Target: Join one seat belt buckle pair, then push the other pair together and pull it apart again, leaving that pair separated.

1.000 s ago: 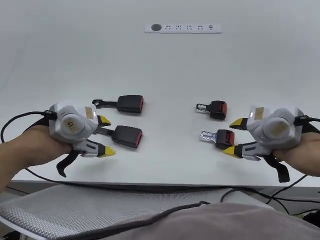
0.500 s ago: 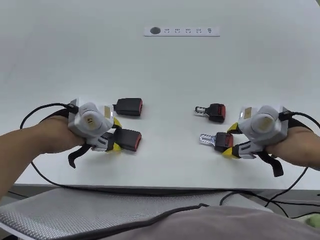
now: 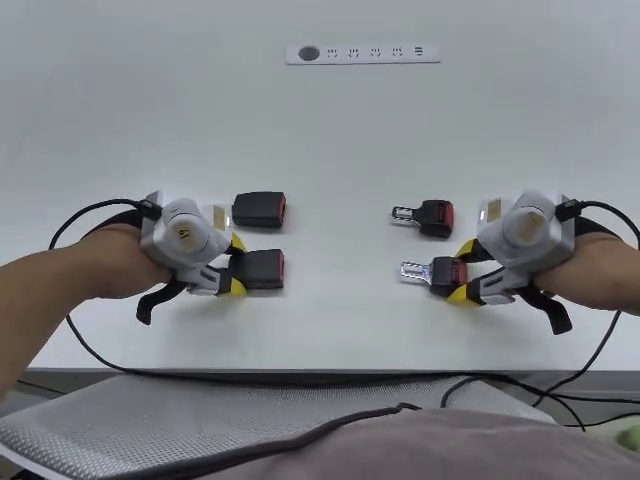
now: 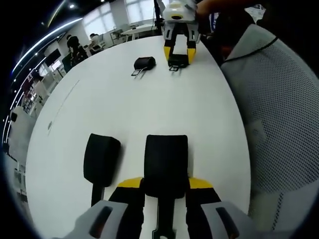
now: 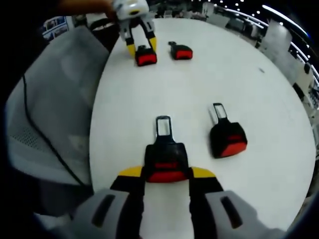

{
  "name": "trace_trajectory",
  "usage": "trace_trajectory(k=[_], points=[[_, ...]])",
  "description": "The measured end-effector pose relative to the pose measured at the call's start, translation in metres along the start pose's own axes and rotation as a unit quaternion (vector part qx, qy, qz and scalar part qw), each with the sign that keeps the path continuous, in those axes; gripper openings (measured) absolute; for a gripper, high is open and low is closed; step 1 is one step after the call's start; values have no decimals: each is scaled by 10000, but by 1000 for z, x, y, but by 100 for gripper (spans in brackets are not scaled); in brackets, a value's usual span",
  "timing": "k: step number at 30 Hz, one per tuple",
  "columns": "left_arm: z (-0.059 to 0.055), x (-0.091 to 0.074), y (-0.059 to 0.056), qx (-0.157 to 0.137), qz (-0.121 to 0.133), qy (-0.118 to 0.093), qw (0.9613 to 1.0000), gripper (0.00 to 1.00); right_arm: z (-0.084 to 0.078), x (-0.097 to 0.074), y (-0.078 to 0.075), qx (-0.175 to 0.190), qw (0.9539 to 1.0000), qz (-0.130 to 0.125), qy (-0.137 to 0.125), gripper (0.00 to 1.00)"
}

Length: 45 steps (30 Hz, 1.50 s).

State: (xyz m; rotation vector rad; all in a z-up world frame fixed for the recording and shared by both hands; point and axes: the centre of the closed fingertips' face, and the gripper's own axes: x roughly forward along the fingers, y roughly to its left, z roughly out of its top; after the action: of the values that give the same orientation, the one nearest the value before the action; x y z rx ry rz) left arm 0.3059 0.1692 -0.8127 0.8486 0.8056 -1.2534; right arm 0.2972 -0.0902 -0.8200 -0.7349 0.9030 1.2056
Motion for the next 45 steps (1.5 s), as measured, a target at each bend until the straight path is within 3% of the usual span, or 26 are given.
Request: trace_trajectory(k=[11, 19, 25, 34, 45], points=[[-6, -2, -4, 84, -69, 201, 9997, 31, 17, 6, 7, -73, 9999, 40, 60, 34], [-9, -2, -4, 25, -62, 179, 9998, 31, 56, 25, 24, -377, 9991, 161, -131, 34], [-8, -2, -3, 118, -165, 275, 9994, 31, 88, 43, 28, -168, 9986, 204, -451, 33], [-6, -2, -3, 155, -214, 363, 9990, 31, 127, 66, 32, -175, 9977, 223, -614, 33], [-5, -2, -1, 236, -247, 453, 9984, 31, 142, 76, 32, -451, 9977, 194, -465, 34]])
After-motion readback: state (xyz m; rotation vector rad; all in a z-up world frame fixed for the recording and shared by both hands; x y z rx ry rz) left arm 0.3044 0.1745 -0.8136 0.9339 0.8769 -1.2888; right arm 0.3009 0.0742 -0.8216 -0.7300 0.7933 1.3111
